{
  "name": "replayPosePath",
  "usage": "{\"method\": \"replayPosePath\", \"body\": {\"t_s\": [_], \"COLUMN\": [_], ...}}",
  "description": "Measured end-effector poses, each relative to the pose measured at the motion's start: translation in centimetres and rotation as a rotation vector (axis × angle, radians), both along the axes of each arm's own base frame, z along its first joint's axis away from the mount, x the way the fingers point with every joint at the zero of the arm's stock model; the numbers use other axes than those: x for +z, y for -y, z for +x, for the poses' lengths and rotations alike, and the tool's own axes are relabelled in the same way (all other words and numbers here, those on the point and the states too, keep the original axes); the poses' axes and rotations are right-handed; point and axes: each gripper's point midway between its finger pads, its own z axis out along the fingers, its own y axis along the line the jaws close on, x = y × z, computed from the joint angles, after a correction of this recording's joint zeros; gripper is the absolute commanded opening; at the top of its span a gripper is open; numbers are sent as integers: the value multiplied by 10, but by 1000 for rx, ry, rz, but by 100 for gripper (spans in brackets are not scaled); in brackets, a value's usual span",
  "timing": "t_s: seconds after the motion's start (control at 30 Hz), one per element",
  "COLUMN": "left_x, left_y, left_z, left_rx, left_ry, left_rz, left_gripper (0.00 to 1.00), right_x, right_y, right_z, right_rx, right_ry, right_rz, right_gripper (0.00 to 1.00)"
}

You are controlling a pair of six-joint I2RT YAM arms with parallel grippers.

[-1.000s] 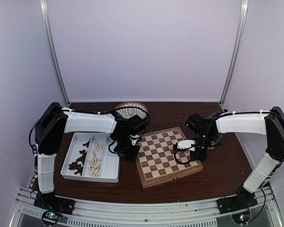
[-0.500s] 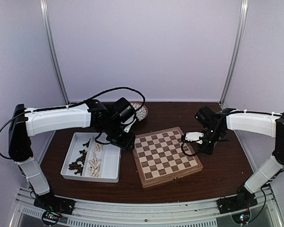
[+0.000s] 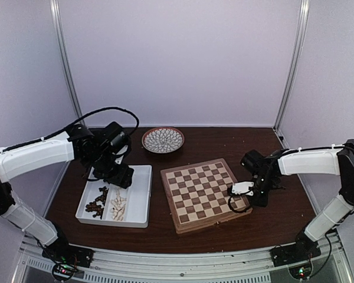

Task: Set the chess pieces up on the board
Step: Adjust the chessboard at the center of the board.

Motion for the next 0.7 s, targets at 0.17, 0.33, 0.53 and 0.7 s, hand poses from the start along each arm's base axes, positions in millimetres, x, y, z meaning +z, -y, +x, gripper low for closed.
{"method": "replayPosePath", "body": {"t_s": [0.17,0.33,0.53,0.7], "left_x": [-14,-20,-25,-39], "left_y": [-24,-40,-44,-50], "left_z": [-14,-18,-26,-33], "left_rx": [35,74,120,256], "left_ry": [-25,-33,-56,-92], "left_rz": [57,72,47,18], "left_gripper": [78,66,60,57], "right_x": [-1,-1,15,57], "right_y": [-11,-15,-14,-18], "right_z": [-8,-11,-12,-1], "right_rx": [28,30,16,-33], "right_ry": [-28,-45,-8,135], "right_rz": [36,58,83,202], "right_gripper": [1,1,7,37]}}
